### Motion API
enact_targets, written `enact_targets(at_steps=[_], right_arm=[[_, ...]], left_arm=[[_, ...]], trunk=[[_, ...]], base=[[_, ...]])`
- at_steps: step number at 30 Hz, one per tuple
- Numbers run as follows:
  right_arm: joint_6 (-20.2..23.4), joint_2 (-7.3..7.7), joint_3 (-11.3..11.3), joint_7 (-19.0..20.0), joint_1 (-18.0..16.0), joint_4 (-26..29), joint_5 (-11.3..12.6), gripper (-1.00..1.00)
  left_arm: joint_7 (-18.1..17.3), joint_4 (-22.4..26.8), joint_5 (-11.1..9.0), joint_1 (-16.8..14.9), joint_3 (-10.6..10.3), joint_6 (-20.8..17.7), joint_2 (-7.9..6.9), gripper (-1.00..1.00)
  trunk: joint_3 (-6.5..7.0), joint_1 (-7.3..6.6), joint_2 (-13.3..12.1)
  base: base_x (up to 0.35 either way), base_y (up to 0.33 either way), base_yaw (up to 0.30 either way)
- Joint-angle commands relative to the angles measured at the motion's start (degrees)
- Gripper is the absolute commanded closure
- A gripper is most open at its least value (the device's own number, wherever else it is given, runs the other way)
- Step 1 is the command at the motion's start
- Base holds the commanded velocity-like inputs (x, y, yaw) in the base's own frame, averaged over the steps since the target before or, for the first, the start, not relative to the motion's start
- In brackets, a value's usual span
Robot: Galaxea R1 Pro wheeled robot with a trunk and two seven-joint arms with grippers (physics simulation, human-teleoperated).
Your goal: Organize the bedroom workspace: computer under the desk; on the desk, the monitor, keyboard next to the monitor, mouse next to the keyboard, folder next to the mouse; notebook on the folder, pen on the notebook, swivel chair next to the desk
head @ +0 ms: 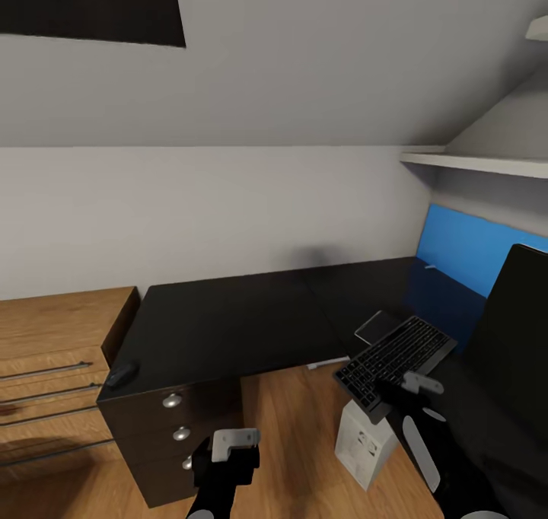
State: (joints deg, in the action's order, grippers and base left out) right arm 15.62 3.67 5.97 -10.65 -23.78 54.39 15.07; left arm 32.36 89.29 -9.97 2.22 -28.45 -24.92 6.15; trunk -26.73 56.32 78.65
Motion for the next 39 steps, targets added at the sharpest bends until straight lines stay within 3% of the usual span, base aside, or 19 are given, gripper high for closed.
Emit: enact_targets(at_steps=[1, 11, 26, 33, 39], right_arm=[[0.2, 0.02, -0.1, -0.3, 0.0, 0.1, 0.6, -1.0], [0.2, -0.02, -0.1, -0.4, 0.0, 0.6, 0.6, -1.0], [0.8, -0.66, 0.0, -0.5, 1.0, 6.7, 0.7, -1.0], [1.4, -2.82, -1.0, -1.4, 3.8, 11.0, 0.4, -1.0], [1.8, -3.57, -3.0, -2.0, 4.6, 12.1, -0.8, -1.0]], left_arm=[[0.4, 0.1, -0.5, 0.0, -0.1, -0.1, 0.0, -1.0], [0.4, -0.1, -0.5, 0.0, -0.1, -0.1, 0.0, -1.0], [0.4, -0.1, -0.6, 0.0, 0.0, -0.1, 0.0, -1.0], [0.4, -0.1, -0.6, 0.0, 0.0, -0.2, 0.0, -1.0], [0.4, -0.1, -0.6, 0.0, 0.1, -0.1, 0.0, -1.0]], trunk=[[0.13, -0.22, -0.4], [1.93, -2.42, -4.4], [4.62, -5.71, -10.4], [4.62, -5.71, -10.4], [4.62, -5.71, -10.4]], base=[[0.0, 0.0, 0.0], [0.0, 0.0, 0.0], [0.0, 0.0, 0.0], [0.0, 0.0, 0.0], [0.0, 0.0, 0.0]])
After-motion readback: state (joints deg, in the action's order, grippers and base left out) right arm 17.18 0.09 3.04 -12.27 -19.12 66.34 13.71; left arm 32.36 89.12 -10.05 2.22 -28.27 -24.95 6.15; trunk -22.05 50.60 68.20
